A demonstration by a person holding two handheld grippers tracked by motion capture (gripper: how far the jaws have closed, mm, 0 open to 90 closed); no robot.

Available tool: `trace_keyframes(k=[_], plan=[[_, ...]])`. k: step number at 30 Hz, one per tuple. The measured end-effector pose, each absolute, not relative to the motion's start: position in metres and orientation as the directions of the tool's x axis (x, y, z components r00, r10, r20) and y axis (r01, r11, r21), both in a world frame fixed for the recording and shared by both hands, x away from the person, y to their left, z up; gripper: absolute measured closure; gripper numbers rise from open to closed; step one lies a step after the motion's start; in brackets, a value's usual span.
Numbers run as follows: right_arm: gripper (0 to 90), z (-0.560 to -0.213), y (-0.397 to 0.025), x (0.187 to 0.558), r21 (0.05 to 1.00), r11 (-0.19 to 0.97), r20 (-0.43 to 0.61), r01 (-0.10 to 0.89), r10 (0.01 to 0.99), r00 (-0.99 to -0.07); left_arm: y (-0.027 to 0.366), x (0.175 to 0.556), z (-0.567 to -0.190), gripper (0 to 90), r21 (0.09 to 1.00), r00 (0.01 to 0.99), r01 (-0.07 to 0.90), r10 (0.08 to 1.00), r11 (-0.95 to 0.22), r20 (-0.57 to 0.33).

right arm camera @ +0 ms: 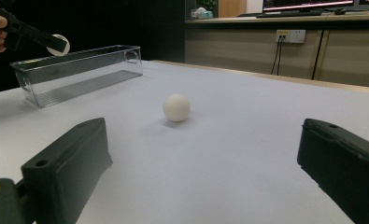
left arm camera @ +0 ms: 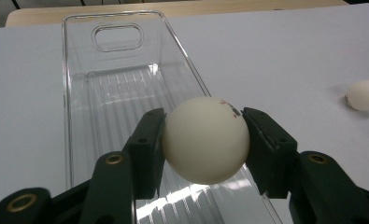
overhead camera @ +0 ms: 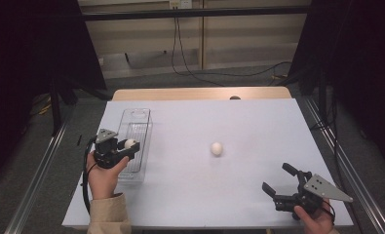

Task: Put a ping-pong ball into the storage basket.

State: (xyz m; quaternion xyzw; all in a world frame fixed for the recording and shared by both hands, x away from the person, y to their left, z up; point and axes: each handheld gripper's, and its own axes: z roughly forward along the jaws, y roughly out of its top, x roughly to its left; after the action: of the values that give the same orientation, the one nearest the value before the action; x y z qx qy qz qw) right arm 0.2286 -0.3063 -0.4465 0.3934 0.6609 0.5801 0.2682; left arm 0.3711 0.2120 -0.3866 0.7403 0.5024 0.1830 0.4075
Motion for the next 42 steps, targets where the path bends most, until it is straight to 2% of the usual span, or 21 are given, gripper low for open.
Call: trace_keyframes(k=[42], plan=[[1.8,-0.447,-0.307,0.229,0.978,0.023,0.097,0.207,0.831,-0.548,0.213,0.376,-0.402,51.0,0.767,0.387,0.618,0.916,-0.174,-0.104]])
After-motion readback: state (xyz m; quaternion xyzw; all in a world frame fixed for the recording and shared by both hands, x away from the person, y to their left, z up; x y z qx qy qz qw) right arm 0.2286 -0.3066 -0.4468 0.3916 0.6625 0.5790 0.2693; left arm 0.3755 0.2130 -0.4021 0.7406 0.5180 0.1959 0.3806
